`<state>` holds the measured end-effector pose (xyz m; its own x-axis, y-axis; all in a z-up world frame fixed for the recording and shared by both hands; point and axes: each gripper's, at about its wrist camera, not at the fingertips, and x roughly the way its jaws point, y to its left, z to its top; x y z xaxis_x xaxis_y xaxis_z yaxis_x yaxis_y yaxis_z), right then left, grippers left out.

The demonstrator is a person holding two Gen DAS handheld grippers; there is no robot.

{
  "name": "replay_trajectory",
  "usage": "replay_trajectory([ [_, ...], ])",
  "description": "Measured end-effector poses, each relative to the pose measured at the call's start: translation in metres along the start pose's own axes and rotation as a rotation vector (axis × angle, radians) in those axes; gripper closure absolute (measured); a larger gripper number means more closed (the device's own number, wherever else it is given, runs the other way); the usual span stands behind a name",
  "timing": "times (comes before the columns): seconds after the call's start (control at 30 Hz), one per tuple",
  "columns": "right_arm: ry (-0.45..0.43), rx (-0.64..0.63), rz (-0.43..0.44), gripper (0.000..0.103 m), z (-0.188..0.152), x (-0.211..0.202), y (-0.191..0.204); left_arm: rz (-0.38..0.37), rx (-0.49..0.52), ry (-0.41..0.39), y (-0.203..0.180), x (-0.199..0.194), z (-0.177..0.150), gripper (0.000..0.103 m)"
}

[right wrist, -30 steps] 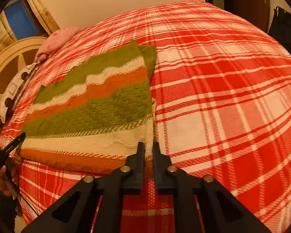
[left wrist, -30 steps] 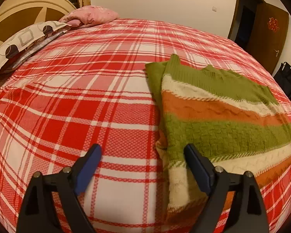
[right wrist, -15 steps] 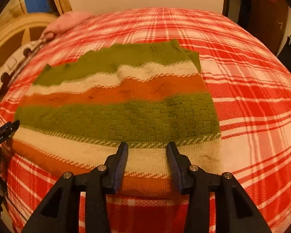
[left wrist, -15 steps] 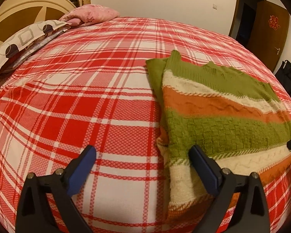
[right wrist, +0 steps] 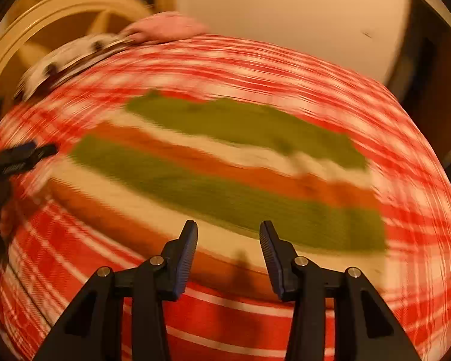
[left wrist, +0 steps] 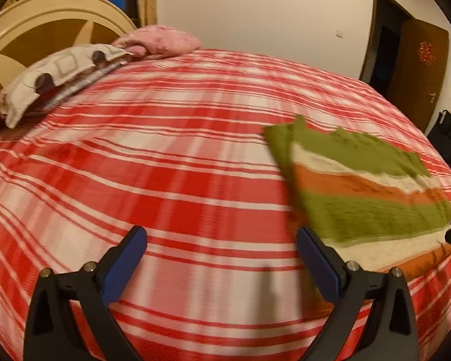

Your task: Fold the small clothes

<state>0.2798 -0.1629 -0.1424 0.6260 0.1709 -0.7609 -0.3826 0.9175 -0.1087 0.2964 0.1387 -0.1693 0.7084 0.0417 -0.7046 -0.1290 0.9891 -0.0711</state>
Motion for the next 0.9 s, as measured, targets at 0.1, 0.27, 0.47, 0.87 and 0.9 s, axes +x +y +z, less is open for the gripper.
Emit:
replay_trajectory([
  [0.1,-0.004,-0.091,0.047,0.058,0.007,0.007,0.046,0.047,-0.021,0.016,0.026,0.003,0.001,0.001],
  [0.27,-0.017,-0.262,0.097,0.058,0.011,0.012,0.121,0.072,-0.080,0.048,0.056,0.009,-0.007,0.001],
  [0.47,-0.066,-0.520,0.023,0.058,-0.001,0.019,0.201,0.002,-0.139,0.074,0.066,0.012,-0.011,0.001],
  [0.87,-0.142,-0.527,-0.066,0.073,0.005,0.043,0.212,-0.191,-0.185,0.079,0.083,0.018,0.000,0.001],
  [0.9,-0.144,-0.516,-0.064,0.077,0.006,0.042,0.210,-0.202,-0.184,0.078,0.083,0.019,0.002,0.001],
])
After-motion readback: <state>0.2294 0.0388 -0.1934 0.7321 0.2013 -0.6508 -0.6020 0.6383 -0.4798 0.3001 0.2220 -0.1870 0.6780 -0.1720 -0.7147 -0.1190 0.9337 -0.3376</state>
